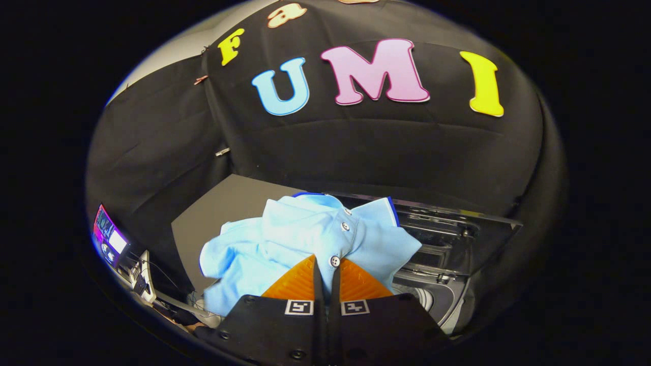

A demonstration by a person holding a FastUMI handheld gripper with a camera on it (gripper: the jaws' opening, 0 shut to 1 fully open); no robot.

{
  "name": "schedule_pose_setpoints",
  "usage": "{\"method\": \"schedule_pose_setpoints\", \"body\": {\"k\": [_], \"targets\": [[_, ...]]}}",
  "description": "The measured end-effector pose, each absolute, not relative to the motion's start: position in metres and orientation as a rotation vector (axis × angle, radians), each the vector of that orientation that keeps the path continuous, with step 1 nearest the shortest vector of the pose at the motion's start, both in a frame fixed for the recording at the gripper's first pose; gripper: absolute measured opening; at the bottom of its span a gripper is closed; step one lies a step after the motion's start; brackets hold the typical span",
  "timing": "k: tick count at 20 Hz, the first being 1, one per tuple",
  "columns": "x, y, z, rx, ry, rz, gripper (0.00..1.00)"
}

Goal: Put the clothes into the washing machine and then close the washing machine lid.

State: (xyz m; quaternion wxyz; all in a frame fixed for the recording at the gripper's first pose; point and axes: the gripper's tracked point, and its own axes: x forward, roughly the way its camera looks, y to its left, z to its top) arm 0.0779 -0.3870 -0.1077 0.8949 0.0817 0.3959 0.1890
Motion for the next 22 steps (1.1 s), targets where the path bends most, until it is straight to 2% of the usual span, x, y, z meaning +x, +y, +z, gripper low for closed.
{"method": "schedule_pose_setpoints", "body": {"k": [9, 22], "targets": [[0.082, -0.444, -0.181, 0.086, 0.890, 0.244, 0.05], [0.044, -0.459, -0.333, -0.092, 1.093, 0.229, 0.05]]}}
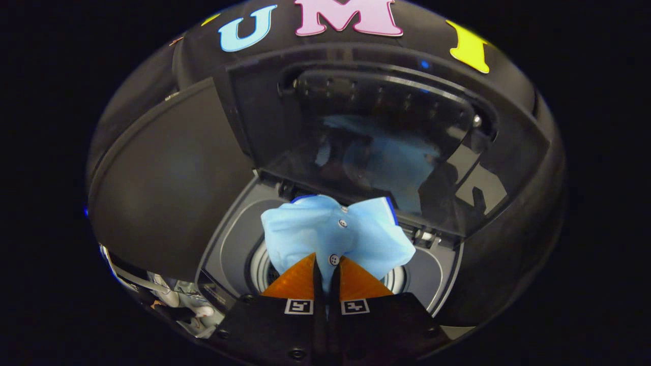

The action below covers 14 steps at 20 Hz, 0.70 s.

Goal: Put the clothes into the washing machine and then close the washing machine lid.

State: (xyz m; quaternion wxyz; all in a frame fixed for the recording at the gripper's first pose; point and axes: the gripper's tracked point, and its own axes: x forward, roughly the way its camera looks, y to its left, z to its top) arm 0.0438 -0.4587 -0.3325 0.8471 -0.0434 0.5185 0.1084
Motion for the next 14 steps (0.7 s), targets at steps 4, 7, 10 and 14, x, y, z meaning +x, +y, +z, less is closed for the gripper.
{"method": "schedule_pose_setpoints", "body": {"k": [4, 7, 10, 14], "targets": [[0.018, -0.456, -0.371, -0.074, 1.197, 0.187, 0.05], [0.006, -0.459, -0.387, -0.041, 1.274, 0.104, 0.05], [0.007, -0.462, -0.394, -0.038, 1.287, 0.066, 0.05], [0.005, -0.466, -0.403, -0.054, 1.287, 0.032, 0.05]]}}
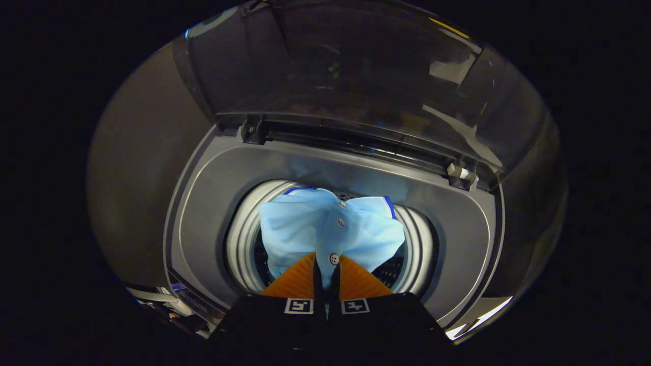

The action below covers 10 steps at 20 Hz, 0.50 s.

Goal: Put the clothes into the washing machine and then close the washing machine lid.

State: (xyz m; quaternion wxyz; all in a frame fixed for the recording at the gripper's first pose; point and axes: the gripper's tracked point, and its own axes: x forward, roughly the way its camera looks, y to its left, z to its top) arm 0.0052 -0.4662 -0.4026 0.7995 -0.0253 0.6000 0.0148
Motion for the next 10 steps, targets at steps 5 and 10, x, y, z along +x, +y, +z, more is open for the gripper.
{"method": "schedule_pose_setpoints", "body": {"k": [5, 10], "targets": [[-0.009, -0.471, -0.427, 0.078, 1.353, -0.075, 0.09], [-0.010, -0.480, -0.425, 0.088, 1.326, -0.120, 0.66]]}}
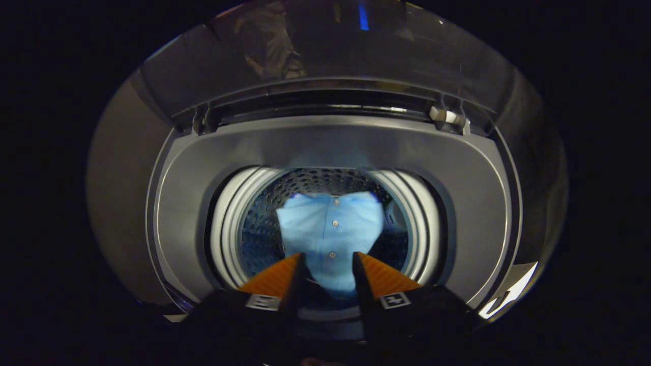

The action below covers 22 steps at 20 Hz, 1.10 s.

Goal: Put the clothes into the washing machine and then close the washing machine lid.

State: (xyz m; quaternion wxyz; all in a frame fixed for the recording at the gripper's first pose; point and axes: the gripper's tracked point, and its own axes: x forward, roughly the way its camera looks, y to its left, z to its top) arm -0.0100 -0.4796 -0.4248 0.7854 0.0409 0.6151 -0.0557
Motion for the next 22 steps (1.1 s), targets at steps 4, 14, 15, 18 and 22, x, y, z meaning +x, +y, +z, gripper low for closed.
{"method": "schedule_pose_setpoints", "body": {"k": [4, 14, 15, 18, 22], "targets": [[0.003, -0.484, -0.399, 0.029, 1.229, -0.150, 0.99], [-0.001, -0.471, -0.360, 0.159, 1.182, -0.152, 1.00], [-0.001, -0.469, -0.353, 0.172, 1.175, -0.149, 1.00], [0.004, -0.462, -0.327, 0.212, 1.146, -0.145, 1.00], [0.032, -0.456, -0.265, 0.190, 1.008, -0.106, 0.99]]}}
